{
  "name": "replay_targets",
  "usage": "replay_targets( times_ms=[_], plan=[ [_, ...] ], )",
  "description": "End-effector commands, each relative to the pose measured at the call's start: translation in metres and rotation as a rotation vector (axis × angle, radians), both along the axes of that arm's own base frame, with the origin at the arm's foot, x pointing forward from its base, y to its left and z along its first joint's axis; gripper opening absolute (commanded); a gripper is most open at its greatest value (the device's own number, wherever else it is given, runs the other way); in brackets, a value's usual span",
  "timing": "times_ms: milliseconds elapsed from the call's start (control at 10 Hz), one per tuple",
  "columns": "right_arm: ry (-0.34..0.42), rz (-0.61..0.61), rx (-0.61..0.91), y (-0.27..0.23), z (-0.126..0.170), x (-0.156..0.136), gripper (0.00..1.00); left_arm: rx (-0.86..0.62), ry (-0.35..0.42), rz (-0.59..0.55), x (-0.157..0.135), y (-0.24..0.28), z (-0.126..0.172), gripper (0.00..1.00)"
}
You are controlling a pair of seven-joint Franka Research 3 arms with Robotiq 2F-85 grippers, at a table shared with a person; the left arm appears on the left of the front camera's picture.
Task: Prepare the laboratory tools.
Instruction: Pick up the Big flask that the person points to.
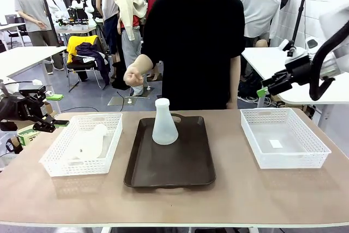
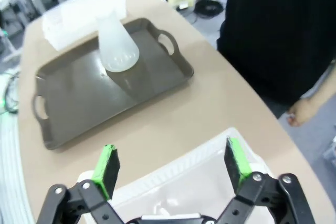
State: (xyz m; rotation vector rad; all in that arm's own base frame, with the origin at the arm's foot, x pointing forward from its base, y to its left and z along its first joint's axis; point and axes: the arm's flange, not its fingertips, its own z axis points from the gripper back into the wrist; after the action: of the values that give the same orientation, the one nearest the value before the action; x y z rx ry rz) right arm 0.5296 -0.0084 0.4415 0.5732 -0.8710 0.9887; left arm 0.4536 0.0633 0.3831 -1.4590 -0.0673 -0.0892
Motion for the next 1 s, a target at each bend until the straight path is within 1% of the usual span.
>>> replay_targets(
  times_ms=[0,300,400,500,900],
  plan=[
    [-0.025,-0.039,0.044,-0.002,-0.012,-0.016,1.00,-0.003,-0.004,0.000,-0.001,0.001,0.002,1.00],
    [-0.015,-0.054,0.055,-0.001,-0.009,-0.012,1.00,-0.003,-0.004,0.000,-0.001,0.001,0.002,1.00],
    [-0.039,-0.094,0.111,0.003,-0.007,-0.003,1.00,-0.003,-0.004,0.000,-0.001,0.001,0.002,1.00],
    [0.017,-0.037,0.038,-0.007,-0.009,-0.012,1.00,-0.003,-0.004,0.000,-0.001,0.001,0.002,1.00],
    [0.017,-0.037,0.038,-0.007,-0.009,-0.012,1.00,-0.003,-0.004,0.000,-0.001,0.001,0.002,1.00]
  ],
)
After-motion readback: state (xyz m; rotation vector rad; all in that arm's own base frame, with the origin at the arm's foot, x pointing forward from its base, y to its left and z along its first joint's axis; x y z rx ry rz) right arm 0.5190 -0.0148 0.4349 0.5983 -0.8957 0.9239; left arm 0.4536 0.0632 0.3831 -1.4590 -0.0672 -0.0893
